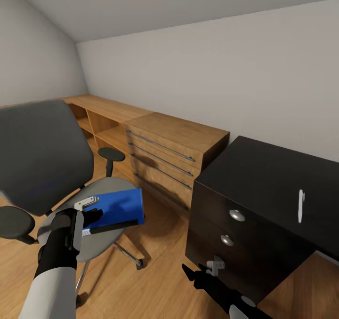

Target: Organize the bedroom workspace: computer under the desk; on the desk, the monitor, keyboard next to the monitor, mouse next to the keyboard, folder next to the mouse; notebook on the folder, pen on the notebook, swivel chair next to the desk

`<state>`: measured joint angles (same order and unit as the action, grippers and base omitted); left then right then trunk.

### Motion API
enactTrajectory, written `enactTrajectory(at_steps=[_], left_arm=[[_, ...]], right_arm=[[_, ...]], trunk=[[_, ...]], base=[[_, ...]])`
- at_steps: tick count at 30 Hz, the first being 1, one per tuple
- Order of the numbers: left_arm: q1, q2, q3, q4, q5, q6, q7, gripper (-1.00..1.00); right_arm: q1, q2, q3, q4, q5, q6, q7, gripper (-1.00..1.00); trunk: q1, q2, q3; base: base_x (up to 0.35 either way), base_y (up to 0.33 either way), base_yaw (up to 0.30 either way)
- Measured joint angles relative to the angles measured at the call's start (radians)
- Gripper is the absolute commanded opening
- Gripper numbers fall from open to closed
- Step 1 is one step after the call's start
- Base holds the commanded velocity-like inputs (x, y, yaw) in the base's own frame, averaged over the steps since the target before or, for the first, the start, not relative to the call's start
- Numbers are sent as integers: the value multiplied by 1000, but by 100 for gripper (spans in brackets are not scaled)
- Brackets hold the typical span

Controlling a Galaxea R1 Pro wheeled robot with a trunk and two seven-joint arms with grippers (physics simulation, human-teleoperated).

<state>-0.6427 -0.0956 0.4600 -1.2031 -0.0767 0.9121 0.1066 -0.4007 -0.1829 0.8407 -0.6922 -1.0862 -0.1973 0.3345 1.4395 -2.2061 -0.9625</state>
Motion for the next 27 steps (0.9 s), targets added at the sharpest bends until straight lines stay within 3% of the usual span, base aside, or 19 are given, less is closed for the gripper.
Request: enactTrajectory(at_steps=[17,27], left_arm=[[0,1,1,-2,0,-4,1,100],[0,-1,-1,-111,1,6,1,100]], right_arm=[[0,0,0,0,1,0,0,100],[0,0,2,-1,8,-18,0,100]], trunk=[[0,0,0],[0,0,0]], base=[[-2,-1,0],[0,0,0]])
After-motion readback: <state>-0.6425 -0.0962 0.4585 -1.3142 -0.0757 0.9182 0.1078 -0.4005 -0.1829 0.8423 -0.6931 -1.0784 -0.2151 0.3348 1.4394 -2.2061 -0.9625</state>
